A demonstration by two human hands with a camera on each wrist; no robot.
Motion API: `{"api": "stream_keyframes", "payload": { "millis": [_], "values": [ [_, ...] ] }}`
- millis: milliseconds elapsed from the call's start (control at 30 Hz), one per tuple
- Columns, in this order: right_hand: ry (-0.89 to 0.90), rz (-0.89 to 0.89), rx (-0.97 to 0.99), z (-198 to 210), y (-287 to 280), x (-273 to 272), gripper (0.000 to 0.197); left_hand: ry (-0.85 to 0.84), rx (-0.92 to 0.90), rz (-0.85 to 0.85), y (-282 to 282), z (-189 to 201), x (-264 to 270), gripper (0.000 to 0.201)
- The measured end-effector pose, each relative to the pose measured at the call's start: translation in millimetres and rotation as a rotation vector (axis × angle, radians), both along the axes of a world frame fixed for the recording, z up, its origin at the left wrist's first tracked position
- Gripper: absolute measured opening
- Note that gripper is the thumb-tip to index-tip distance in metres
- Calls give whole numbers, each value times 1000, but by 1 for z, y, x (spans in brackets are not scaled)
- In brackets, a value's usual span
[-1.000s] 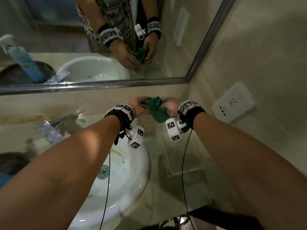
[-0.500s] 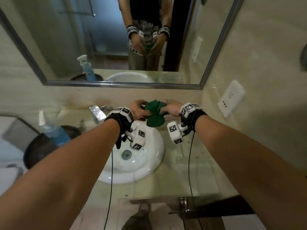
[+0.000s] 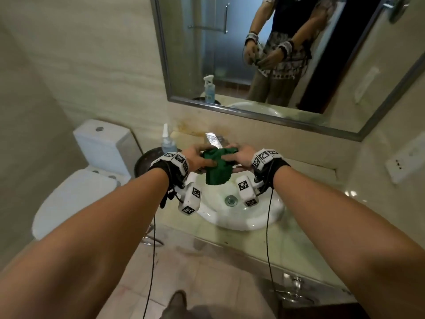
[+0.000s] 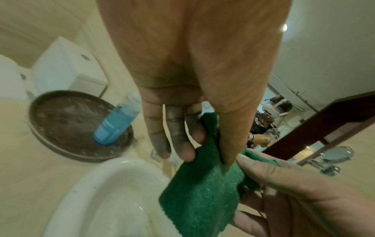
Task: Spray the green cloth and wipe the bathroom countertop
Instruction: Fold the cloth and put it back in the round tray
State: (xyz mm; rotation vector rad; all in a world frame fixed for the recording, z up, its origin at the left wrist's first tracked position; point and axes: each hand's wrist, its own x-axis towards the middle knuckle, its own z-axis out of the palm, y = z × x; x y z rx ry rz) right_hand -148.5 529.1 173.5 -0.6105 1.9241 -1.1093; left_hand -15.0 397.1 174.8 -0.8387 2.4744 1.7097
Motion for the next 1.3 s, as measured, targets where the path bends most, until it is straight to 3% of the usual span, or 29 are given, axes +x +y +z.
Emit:
{"api": "stream_keyframes", "payload": {
  "millis": [200, 300, 567, 700, 833, 1000, 1233, 1300],
  "values": [
    [-23, 78, -2, -8, -85, 46, 32, 12, -93, 13, -69, -4, 60, 66],
    [20, 96, 8, -11, -128, 69, 18, -7, -152, 38, -109, -8, 83, 59],
    [145, -7, 73, -45, -232, 109, 17, -144, -166, -44, -227, -39, 121, 61],
    [196, -60, 103, -67, -264, 120, 23, -192, -268, 15, -262, -61, 123, 37],
    [297, -98, 176, -90, -292, 125, 17, -220, -179, 87, -288, -95, 114, 27],
    [395, 6, 334, -129, -317, 111, 24, -300, -32, 150, -309, -136, 91, 31],
    [426, 193, 533, -174, -348, 84, 36, -511, -89, 74, -334, -181, 54, 32],
    [435, 245, 565, -182, -354, 78, 39, -539, -101, 42, -340, -198, 46, 42]
  ]
}}
